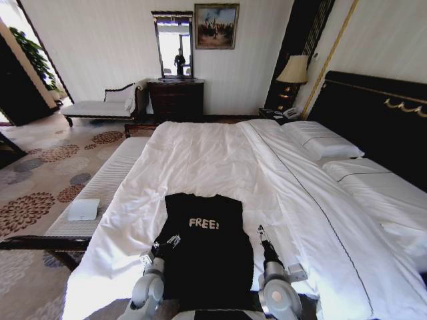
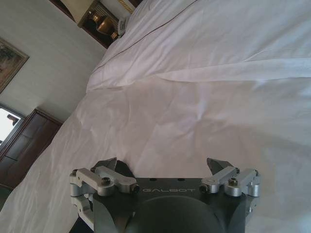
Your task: Fold the clothes on the bed.
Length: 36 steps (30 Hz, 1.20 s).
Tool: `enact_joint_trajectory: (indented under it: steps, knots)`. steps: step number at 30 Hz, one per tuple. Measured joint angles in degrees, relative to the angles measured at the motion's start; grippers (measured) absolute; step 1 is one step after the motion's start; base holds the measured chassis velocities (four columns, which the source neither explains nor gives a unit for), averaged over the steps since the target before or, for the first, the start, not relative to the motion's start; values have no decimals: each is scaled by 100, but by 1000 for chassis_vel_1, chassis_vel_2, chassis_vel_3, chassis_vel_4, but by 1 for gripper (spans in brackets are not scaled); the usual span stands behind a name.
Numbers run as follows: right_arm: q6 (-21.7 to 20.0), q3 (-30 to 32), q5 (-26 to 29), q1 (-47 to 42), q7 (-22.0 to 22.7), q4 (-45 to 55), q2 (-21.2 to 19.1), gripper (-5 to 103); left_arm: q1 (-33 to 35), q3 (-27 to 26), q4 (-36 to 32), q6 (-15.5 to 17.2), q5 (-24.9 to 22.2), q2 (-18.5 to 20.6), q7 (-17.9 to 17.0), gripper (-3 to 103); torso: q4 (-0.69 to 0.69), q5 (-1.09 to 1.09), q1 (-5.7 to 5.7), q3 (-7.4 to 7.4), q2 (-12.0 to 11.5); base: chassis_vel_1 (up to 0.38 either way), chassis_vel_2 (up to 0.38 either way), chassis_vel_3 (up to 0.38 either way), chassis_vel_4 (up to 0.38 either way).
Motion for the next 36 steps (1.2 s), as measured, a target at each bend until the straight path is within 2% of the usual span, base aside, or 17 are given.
enact_joint_trajectory:
  steps: [9, 21, 25, 29, 36]
  knots:
    - [0, -18, -16, 12, 2, -37, 8, 100, 96, -268, -77, -42, -307, 102, -3, 100, 1, 1, 0, 0, 0, 0, 0, 0, 0]
    - [0, -14, -62, -29, 6, -16, 44, 100, 152, -55, -507, -68, -236, -61, 56, 100, 0, 0, 0, 0, 0, 0, 0, 0, 0]
    - [8, 20, -62, -67, 7, 5, 39, 100, 271, 7, -734, -135, -38, -27, 210, 100, 0, 1, 0, 0, 0, 0, 0, 0, 0]
    - [11, 2, -84, -74, 7, 13, 65, 100, 270, 50, -697, -153, 43, -27, 229, 100, 0, 1, 0, 0, 0, 0, 0, 0, 0]
    - [13, -41, -150, -101, 12, 51, 112, 100, 60, 204, -176, -115, 207, -146, 155, 100, 0, 0, 0, 0, 0, 0, 0, 0, 0]
